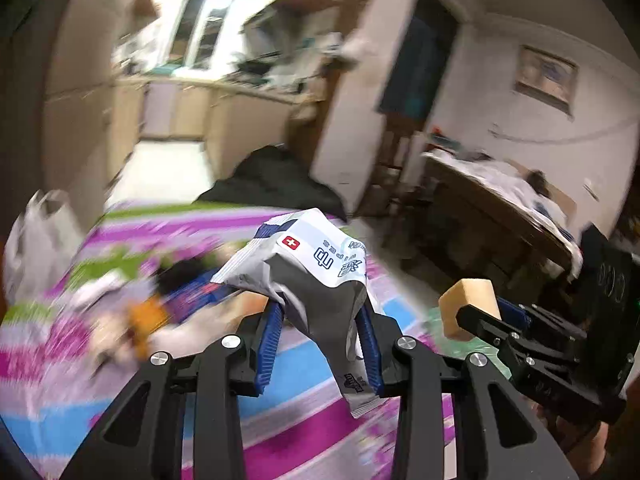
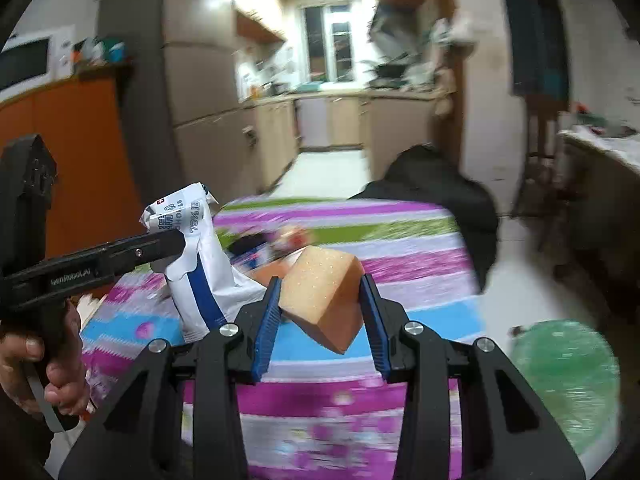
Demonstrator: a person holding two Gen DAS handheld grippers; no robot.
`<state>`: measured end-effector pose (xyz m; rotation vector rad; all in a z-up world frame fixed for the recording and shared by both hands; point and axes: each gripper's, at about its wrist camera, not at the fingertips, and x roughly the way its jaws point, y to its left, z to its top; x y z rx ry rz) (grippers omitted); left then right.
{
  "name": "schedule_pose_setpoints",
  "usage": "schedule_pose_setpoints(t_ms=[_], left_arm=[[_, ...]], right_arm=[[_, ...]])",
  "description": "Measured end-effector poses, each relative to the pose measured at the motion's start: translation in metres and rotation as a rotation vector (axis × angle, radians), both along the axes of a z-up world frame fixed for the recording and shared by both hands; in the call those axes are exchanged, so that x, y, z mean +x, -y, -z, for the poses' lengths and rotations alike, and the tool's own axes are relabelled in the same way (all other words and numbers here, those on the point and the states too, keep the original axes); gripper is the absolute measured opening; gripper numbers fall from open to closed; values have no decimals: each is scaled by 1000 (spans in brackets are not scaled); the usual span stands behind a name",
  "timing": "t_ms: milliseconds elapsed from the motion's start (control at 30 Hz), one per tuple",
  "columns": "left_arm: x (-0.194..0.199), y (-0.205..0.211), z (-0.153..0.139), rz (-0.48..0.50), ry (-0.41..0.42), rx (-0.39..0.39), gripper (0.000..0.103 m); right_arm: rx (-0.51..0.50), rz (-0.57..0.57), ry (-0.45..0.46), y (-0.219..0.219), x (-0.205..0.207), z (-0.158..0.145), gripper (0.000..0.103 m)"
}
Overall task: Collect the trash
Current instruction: 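Carry both items over the green bin and open both grippers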
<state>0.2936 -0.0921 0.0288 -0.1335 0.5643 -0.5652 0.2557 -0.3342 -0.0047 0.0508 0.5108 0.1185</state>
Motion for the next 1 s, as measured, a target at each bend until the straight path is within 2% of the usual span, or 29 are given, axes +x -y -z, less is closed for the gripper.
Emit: schedule_pose_setpoints(t_ms=[233, 433, 633, 767, 1000], left_arm=[[7, 138, -35, 196, 42, 38, 37], [5, 255, -32, 328, 33, 103, 37], [9, 348, -7, 396, 9, 210, 37], [21, 393, 15, 435, -22, 271, 37], [48, 434, 61, 468, -88, 365, 37]], right_arm=[[-13, 194, 1, 103, -23, -28, 38], [-1, 338, -60, 182, -31, -29, 38], [29, 413, -153, 237, -35, -10, 38], [72, 427, -228, 260, -32, 10, 38], [178, 431, -353, 293, -20, 53, 38]])
